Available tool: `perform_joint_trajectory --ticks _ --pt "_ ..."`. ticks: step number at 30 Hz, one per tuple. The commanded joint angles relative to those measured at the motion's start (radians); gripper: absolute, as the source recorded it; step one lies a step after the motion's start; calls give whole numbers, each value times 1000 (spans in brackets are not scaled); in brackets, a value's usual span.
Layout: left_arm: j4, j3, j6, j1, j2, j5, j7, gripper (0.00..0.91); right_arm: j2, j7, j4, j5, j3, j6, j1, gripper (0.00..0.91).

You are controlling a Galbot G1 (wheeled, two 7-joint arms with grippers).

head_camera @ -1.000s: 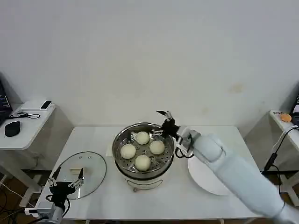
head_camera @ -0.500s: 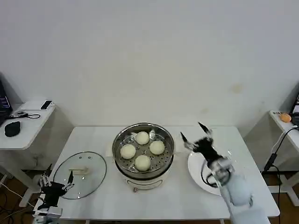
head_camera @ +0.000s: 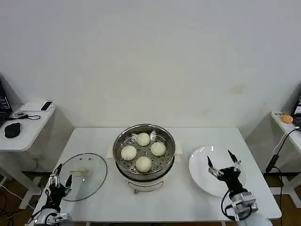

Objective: Take steamed baozi put them in steamer then cover it.

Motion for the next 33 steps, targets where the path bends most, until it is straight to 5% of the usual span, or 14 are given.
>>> perform_joint_trajectory --ticks 1,33 --pt "134 34 -15 -92 32 182 -17 907 59 0 30 -21 61 20 -105 907" --pt "275 131 -17 -291 42 180 21 907 104 -2 4 -29 56 32 -121 907"
